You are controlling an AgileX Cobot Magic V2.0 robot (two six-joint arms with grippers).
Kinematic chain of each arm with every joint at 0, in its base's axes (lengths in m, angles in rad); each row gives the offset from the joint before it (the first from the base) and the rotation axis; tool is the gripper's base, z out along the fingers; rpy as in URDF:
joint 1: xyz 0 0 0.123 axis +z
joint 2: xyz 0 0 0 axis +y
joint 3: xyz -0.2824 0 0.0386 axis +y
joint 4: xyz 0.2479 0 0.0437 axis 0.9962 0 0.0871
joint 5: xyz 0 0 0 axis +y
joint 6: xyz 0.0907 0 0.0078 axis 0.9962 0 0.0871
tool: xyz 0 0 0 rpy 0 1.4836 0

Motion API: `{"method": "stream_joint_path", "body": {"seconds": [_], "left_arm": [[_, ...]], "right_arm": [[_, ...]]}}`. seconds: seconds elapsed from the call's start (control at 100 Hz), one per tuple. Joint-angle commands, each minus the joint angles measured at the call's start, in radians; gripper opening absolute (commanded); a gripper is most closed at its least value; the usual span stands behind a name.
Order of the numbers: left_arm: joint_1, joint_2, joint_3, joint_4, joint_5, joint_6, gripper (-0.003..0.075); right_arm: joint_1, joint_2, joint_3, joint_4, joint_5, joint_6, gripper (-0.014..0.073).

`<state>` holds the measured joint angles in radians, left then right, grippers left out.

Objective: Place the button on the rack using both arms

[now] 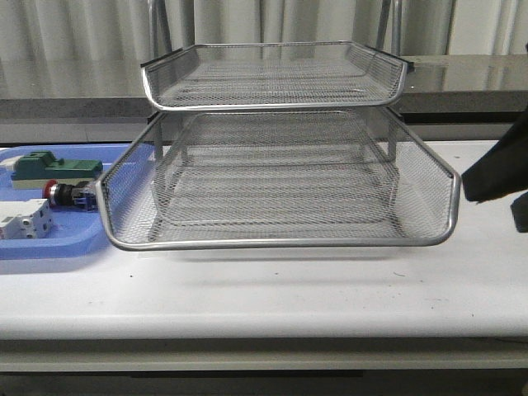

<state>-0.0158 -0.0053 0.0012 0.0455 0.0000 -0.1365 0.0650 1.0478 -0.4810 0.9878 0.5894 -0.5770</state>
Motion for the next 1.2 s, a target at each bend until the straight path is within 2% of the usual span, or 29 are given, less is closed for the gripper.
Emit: {"method": "stream_joint_path", "body": {"seconds": [0.0,0.12,0.23,0.35,0.44,0.62,0.83,1.0,1.19], "left_arm": [[0.002,-0.031,0.044,-0.006,-0.077,-0.007,-0.002],[0.002,-0.031,0.044,-0.006,-0.077,-0.007,-0.002],[0.002,-0.031,0.044,-0.006,-0.077,-0.007,-0.002],[0.002,-0.031,0.044,-0.006,-0.077,-0.007,-0.002],[0.002,-0.031,0.044,-0.006,-0.077,-0.007,-0.002],[0.002,-0.031,0.044,-0.006,-0.077,-0.007,-0.002],[0.002,-0.031,0.044,-0.006,-0.077,-0.007,-0.002],[0.002,-0.031,0.044,-0.006,-0.077,-0.007,-0.002],[0.002,-0.031,0.044,-0.006,-0.077,-0.007,-0.002]], "right_arm": [[0.002,-0.046,-0.095,-0.204,0.068,0.166,0.0406],[0.002,-0.084,-0.184,-0.481,0.163,0.378,0.0406],[0.002,-0.133,-0.246,-0.703,0.234,0.518,0.0406],[0.002,-0.202,-0.273,-0.863,0.285,0.619,0.0406],[0.002,-0.271,-0.274,-0.936,0.307,0.66,0.0401],[0.002,-0.408,-0.274,-0.97,0.331,0.669,0.0372],[0.002,-0.524,-0.274,-0.971,0.335,0.669,0.0286],[0.002,-0.554,-0.274,-0.971,0.333,0.669,0.0145],[0.002,-0.554,-0.274,-0.971,0.333,0.669,-0.0067]]}}
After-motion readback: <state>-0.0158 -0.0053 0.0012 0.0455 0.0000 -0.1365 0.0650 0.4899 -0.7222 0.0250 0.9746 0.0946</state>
